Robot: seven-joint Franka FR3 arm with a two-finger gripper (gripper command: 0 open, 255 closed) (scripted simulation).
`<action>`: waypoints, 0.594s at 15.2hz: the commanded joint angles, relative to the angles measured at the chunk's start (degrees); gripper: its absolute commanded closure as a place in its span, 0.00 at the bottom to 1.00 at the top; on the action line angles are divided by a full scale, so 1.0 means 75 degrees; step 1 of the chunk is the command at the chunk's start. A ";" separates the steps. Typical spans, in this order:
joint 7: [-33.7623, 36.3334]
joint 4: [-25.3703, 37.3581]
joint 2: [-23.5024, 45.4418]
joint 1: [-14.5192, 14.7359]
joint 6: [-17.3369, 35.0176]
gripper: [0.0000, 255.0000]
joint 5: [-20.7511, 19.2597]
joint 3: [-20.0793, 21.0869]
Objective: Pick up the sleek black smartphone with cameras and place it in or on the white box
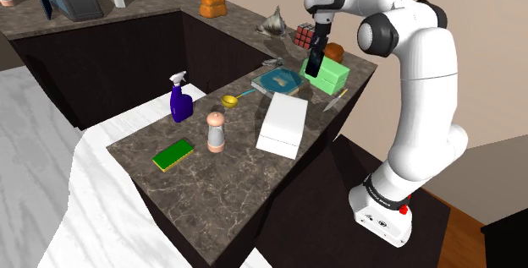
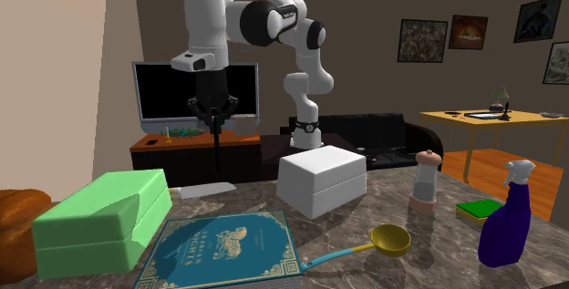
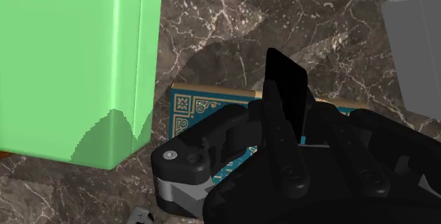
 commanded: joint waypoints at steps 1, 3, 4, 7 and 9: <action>-0.0001 0.0173 -0.0027 -0.0012 -0.0199 1.00 -0.0011 -0.0008; -0.0008 0.0351 -0.0047 -0.0030 -0.0392 1.00 -0.0019 -0.0016; -0.0012 0.0445 -0.0053 -0.0040 -0.0491 1.00 -0.0022 -0.0020; -0.0024 0.0753 -0.0057 -0.0078 -0.0797 1.00 -0.0028 -0.0029; -0.0033 0.0979 -0.0047 -0.0109 -0.1009 1.00 -0.0027 -0.0033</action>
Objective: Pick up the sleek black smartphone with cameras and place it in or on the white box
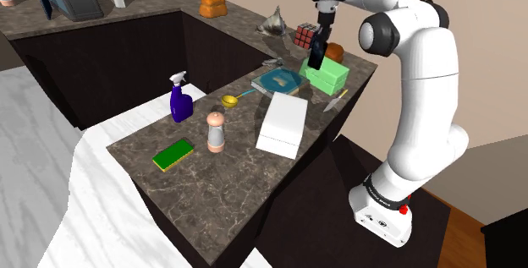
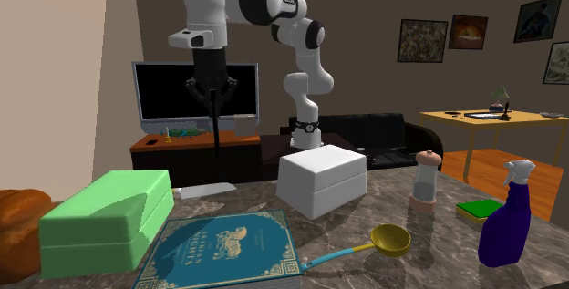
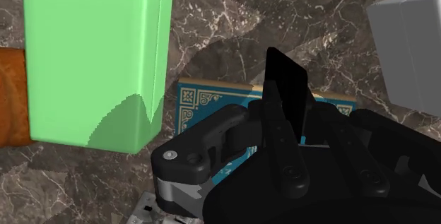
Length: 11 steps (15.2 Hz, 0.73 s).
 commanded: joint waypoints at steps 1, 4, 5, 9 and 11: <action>-0.0007 0.0215 0.0000 -0.0026 -0.0214 1.00 -0.0002 -0.0005; 0.0092 -0.0111 -0.0351 0.0161 -0.0243 1.00 -0.0094 -0.0031; 0.0212 -0.0626 -0.0701 0.0373 -0.0083 1.00 -0.0188 -0.0051; 0.0771 -0.2287 -0.1928 0.1106 0.0358 1.00 -0.0556 -0.0057; 0.1091 -0.2960 -0.2475 0.1420 0.0495 1.00 -0.0731 -0.0019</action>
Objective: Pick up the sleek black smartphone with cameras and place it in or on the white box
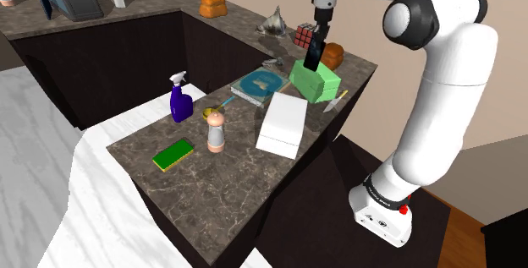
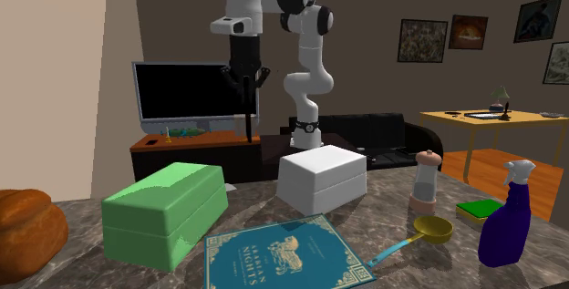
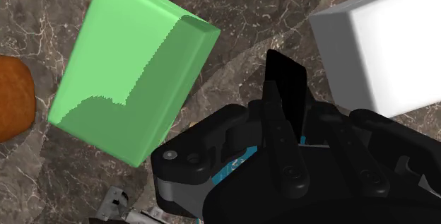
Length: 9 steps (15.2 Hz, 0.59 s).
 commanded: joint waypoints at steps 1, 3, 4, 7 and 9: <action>0.0333 -0.0847 -0.0692 0.0341 0.0172 1.00 -0.0222 0.0025; 0.0681 -0.1412 -0.1193 0.0609 0.0248 1.00 -0.0380 0.0106; 0.0860 -0.1673 -0.1433 0.0734 0.0274 1.00 -0.0452 0.0155; 0.1411 -0.2376 -0.2111 0.1071 0.0308 1.00 -0.0636 0.0341; 0.1784 -0.2786 -0.2528 0.1271 0.0302 1.00 -0.0728 0.0490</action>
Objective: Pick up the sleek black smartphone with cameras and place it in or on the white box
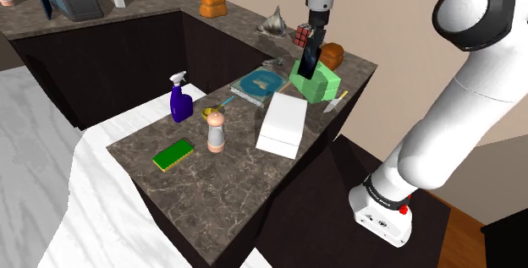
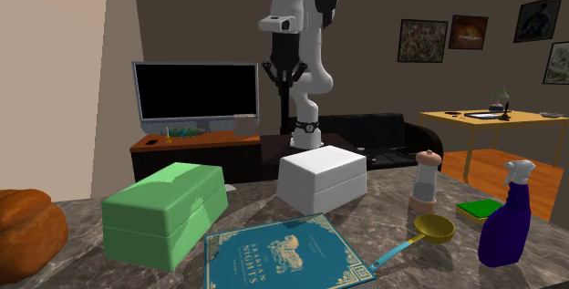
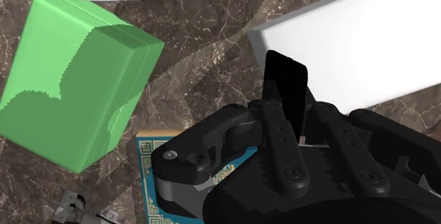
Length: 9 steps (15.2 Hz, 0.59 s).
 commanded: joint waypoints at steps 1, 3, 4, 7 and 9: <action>0.0408 -0.0458 -0.0499 0.0213 -0.0037 1.00 -0.0114 0.0158; 0.0783 -0.0806 -0.0873 0.0387 -0.0071 1.00 -0.0163 0.0336; 0.0969 -0.0965 -0.1050 0.0472 -0.0092 1.00 -0.0177 0.0429; 0.1526 -0.1387 -0.1534 0.0711 -0.0173 1.00 -0.0177 0.0730; 0.1895 -0.1623 -0.1820 0.0866 -0.0237 1.00 -0.0143 0.0941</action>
